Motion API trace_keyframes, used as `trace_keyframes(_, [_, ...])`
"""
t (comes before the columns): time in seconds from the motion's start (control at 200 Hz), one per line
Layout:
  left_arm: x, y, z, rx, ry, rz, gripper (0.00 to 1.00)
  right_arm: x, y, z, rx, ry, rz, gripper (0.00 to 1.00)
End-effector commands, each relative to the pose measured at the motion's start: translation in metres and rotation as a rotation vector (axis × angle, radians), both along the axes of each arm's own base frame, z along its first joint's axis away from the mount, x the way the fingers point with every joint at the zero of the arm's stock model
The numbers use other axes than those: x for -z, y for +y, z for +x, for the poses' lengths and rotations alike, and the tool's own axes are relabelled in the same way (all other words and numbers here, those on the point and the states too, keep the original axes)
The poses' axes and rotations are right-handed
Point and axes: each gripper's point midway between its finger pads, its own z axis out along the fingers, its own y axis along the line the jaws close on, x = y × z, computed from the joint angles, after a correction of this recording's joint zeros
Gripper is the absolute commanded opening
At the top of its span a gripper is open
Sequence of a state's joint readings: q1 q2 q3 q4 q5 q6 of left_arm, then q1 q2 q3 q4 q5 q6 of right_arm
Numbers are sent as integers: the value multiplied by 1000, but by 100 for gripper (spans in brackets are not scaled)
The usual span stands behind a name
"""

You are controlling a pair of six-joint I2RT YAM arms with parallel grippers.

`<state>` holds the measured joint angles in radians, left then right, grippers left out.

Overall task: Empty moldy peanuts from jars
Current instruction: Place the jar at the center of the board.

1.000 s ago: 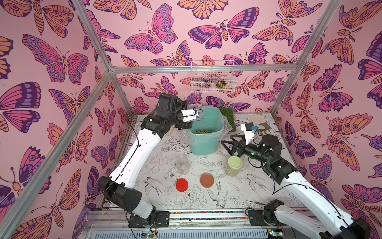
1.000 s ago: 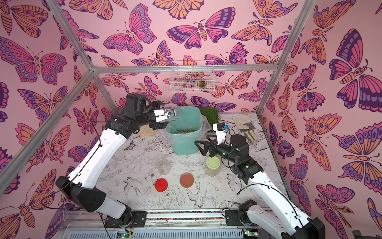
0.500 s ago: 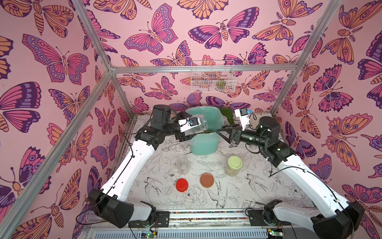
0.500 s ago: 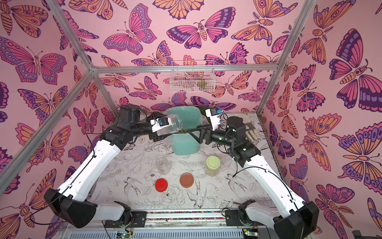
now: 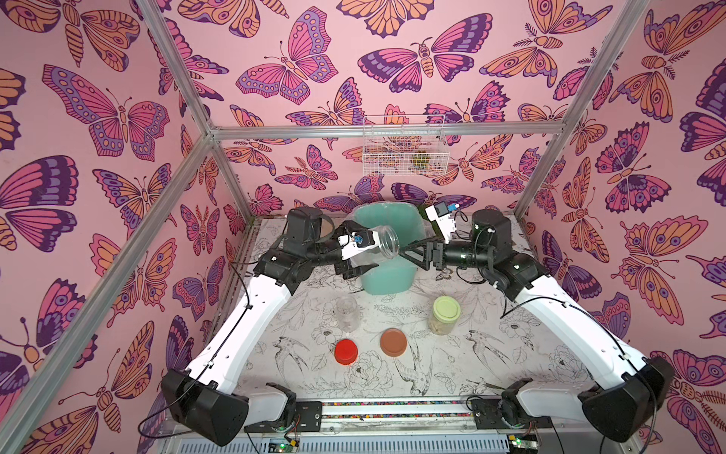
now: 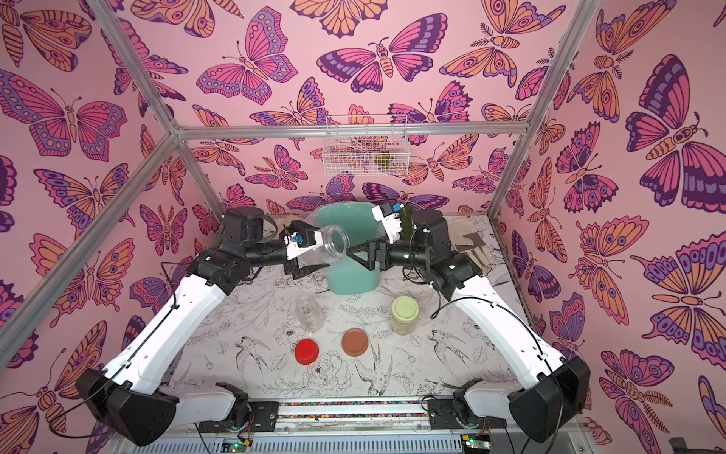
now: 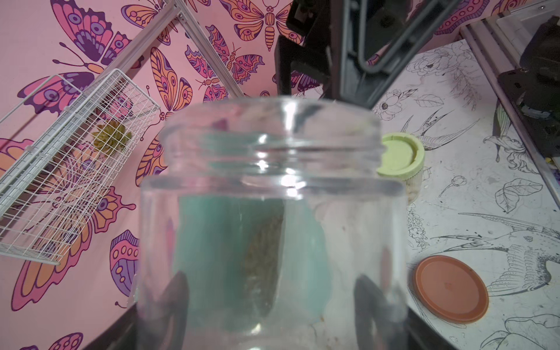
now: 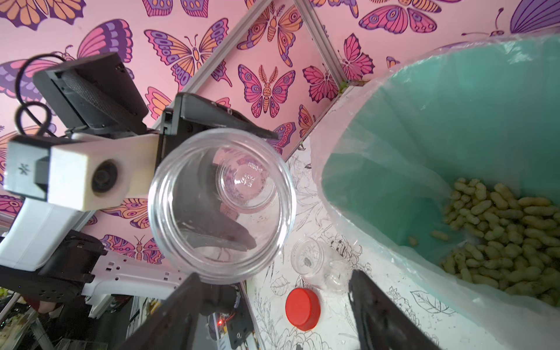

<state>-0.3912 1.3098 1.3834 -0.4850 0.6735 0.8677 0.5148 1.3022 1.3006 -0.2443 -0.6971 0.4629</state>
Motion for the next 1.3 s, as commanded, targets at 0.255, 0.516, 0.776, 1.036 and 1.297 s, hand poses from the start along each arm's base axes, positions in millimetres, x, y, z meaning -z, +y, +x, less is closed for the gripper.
trace_keyframes(0.255, [-11,-14,-18,77,-5,-67,0,0,11,-1,-34,-15,-58,73])
trace_keyframes(0.516, [-7,-23,-24,104,9,-64,0,10,18,-1,-50,-13,-121,66])
trace_keyframes(0.776, [-3,-30,-27,123,15,-54,0,22,22,-4,-79,5,-167,57])
trace_keyframes(1.036, [1,-31,-23,118,21,-33,0,30,21,-9,-95,12,-193,46])
trace_keyframes(1.297, [6,-32,-22,109,28,-22,0,27,24,-10,-94,12,-134,33])
